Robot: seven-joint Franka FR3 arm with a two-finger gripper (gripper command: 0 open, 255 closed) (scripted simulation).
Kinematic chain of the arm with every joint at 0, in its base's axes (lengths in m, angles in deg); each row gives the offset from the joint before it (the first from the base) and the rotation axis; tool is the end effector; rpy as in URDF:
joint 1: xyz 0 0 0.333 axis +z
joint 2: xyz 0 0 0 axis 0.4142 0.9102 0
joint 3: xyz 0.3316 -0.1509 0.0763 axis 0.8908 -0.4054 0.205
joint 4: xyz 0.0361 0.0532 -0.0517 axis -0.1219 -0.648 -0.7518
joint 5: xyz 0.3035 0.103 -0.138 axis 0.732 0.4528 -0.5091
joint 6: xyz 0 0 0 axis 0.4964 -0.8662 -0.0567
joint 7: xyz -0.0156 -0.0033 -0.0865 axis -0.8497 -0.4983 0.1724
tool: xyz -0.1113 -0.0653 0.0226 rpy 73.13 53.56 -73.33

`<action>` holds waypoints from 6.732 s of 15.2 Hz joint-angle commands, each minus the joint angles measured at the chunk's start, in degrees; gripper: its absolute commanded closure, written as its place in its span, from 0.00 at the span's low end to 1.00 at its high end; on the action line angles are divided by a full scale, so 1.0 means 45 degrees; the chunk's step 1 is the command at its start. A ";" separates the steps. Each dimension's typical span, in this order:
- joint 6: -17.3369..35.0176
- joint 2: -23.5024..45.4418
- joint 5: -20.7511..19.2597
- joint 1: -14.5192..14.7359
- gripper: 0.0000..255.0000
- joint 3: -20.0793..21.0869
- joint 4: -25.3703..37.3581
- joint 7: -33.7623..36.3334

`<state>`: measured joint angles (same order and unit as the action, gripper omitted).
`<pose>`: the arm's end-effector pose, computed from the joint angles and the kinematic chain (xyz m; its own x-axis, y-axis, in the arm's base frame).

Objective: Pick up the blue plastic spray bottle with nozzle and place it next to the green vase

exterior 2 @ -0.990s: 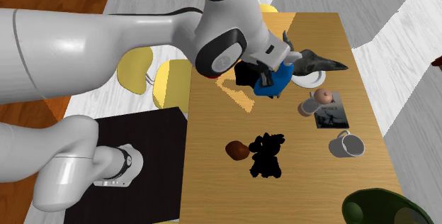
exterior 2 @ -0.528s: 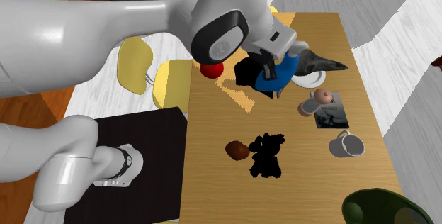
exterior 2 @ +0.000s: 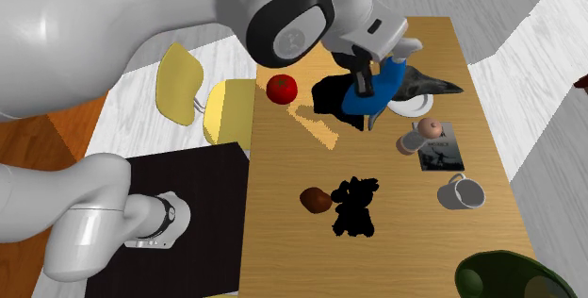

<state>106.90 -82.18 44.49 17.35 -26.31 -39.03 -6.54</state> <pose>0.5188 0.1528 0.6243 0.8808 -0.1448 0.4509 -0.1622 -0.9868 0.0000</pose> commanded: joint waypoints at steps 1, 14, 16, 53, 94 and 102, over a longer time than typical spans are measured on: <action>-0.0349 -0.0029 0.0068 0.0008 1.00 0.0000 0.0328 -0.0091; -0.0560 -0.0107 0.1265 -0.0989 1.00 -0.1383 0.0888 -0.3032; -0.0483 0.0000 0.1504 -0.1222 1.00 -0.1722 0.0980 -0.3702; -0.2910 0.8040 0.4471 -0.5476 1.00 -0.4499 1.1211 -1.1864; 0.3768 0.8564 0.5109 -0.5634 1.00 -0.4225 0.4988 -1.3089; 0.4761 0.9219 0.5225 -0.5675 1.00 -0.4132 0.4638 -1.3329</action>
<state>127.76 -41.12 67.96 -8.24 -44.95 -18.06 -66.46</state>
